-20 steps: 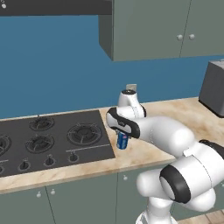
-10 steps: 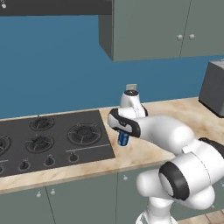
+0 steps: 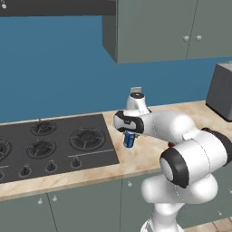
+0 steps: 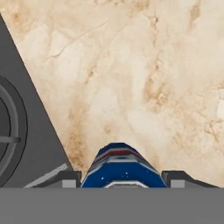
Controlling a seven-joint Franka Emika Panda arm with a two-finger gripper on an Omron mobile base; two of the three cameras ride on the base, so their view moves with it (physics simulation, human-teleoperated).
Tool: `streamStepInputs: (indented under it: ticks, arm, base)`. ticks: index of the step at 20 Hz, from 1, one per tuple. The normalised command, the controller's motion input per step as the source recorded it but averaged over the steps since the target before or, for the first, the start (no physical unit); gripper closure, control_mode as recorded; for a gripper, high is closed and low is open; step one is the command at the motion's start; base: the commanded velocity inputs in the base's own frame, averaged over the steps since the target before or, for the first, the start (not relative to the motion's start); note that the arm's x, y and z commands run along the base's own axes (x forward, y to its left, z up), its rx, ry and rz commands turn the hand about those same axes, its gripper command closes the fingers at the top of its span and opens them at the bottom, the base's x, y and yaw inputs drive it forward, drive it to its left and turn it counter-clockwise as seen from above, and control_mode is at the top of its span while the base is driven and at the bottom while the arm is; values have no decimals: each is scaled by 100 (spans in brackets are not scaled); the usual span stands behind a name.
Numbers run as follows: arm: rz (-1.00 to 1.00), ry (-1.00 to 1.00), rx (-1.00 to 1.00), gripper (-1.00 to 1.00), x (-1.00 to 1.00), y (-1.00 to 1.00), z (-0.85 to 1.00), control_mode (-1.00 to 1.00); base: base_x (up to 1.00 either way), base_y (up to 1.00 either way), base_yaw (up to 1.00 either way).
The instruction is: Four empty soda cans are scattered around the kitchen. Gather all the cans and cluster them next to the stove for recycling.
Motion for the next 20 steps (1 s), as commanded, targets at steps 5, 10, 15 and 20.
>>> streamStepInputs:
  ticks: [5,10,15,20]
  arm:
    - [9,0,-8,100,35,-2,-27,-100]
    - [9,-1,-3,100,36,-1,-21,-100]
    - [9,-1,0,100,31,-4,-20,-100]
    - [6,-6,-2,100,31,-1,-24,-100]
  base:
    - [0,0,0]
    - [0,0,0]
    - [0,0,0]
    - [0,0,0]
